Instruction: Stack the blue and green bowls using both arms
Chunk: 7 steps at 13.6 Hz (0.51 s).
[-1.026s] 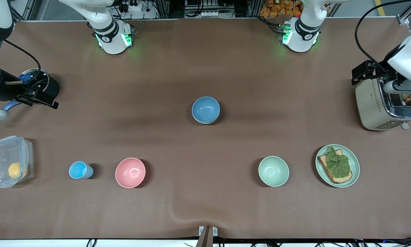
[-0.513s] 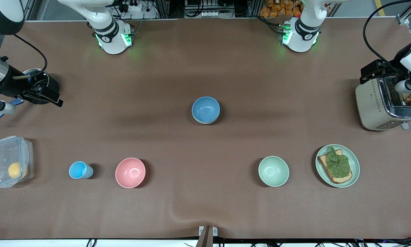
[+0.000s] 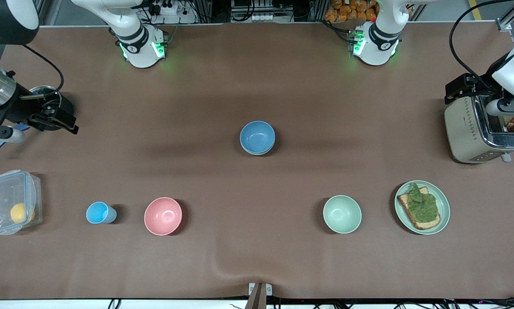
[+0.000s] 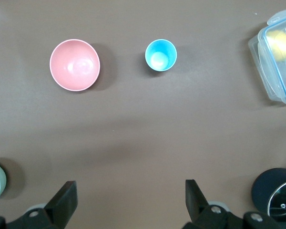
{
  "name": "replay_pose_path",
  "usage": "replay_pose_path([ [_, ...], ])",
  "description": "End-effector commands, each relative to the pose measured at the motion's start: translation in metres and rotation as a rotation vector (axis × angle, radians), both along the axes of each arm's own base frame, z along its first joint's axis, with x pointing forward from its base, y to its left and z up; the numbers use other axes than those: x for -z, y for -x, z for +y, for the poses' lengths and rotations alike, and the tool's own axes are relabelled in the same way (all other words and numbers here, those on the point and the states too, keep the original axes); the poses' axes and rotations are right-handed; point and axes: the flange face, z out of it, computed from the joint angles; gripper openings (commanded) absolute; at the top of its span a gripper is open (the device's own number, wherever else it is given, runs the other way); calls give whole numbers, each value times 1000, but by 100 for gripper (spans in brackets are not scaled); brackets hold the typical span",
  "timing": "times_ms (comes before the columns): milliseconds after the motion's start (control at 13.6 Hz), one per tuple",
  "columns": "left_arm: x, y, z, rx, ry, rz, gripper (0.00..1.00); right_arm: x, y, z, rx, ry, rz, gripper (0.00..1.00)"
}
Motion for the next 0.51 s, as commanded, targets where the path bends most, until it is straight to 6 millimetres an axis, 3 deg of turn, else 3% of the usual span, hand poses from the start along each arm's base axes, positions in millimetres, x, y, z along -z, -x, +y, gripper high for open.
replay_pose_path([
  [0,-4,4,-1,7,23,14,100,-23,1,3,-16,30,-41,100],
  [220,-5,4,-1,7,24,12,100,-49,-14,5,-4,34,-1,100],
  [440,-4,4,-1,7,23,15,100,-52,-18,1,7,30,38,100],
])
